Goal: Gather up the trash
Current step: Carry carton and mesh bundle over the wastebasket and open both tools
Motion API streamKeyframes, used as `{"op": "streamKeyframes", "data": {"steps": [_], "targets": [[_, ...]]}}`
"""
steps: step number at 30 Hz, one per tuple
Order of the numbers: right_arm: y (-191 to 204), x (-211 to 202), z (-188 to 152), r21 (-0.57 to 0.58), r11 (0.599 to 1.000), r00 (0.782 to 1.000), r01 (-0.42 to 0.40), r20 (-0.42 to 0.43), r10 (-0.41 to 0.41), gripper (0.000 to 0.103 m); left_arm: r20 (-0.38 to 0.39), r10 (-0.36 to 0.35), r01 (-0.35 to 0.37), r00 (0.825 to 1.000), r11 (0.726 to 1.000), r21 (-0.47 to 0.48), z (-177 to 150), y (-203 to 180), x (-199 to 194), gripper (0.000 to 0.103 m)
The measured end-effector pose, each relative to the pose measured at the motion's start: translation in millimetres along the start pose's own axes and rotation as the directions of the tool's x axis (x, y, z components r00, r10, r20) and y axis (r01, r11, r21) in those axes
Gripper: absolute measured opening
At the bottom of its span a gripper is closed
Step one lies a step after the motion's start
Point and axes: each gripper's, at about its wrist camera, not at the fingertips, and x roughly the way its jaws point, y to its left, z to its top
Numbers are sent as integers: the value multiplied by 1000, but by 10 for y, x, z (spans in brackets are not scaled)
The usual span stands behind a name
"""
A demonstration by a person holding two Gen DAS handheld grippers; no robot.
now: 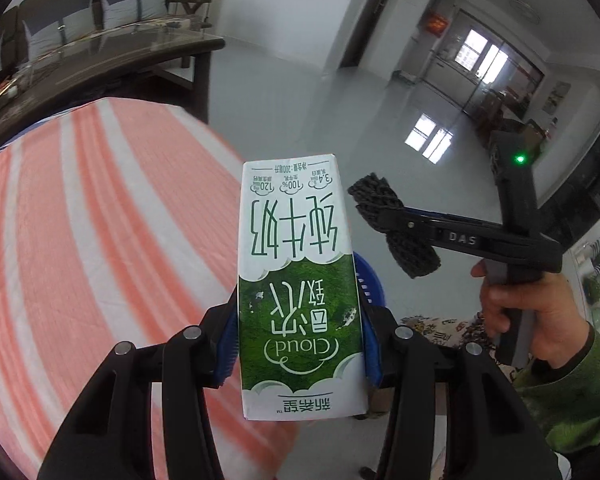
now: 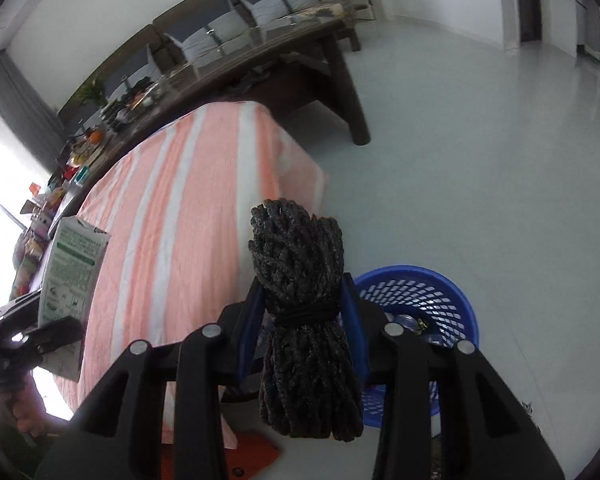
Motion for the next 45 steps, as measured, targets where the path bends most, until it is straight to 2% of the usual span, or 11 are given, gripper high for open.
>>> {"op": "streamKeyframes", "data": {"steps": [8, 20, 21, 22, 24, 27, 32, 36, 39, 43, 45], "targets": [[-911, 102, -276, 158, 987, 999, 43, -8, -42, 37, -83, -34, 32, 996, 999, -33, 45, -620, 968, 49], [-1474, 507, -470, 342, 939, 999, -39, -1, 41, 41, -153, 11, -18, 988, 999, -48, 63, -669, 2028, 55], [-1525, 553, -480, 355, 933, 999, -52, 2, 54, 49, -154, 17, -24, 988, 999, -44, 74, -668, 2096, 62], [-1597, 564, -516, 370, 928, 999, -52, 11, 51, 69, -150, 28, -34, 988, 999, -39, 88, -668, 2154, 74], [-1670, 554, -567, 395, 918, 999, -43, 34, 32, 77, -132, 46, -50, 990, 998, -30, 123, -671, 2208, 79], [-1772, 424, -629, 433, 901, 999, -25, 48, 5, 82, -94, 55, -58, 994, 998, -28, 149, -714, 2129, 89], [-1586, -27, -625, 334, 938, 989, 94, 81, -128, 98, 42, 101, -103, 994, 994, 32, 34, -886, 1547, 98], [-1349, -469, -786, 266, 955, 974, 133, 141, -175, 98, 200, 225, -245, 954, 966, 80, -217, -1098, 984, 98], [-1044, -757, -966, 174, 967, 956, 185, 198, -219, 98, 172, 252, -279, 952, 948, 153, -326, -1247, 775, 98], [-756, -1085, -1203, 171, 946, 904, 274, 291, -314, 98, 228, 334, -370, 914, 919, 135, -436, -1297, 519, 98], [-707, -1107, -1230, 177, 936, 892, 305, 291, -346, 98, 224, 317, -349, 921, 930, 119, -445, -1300, 449, 98]]}}
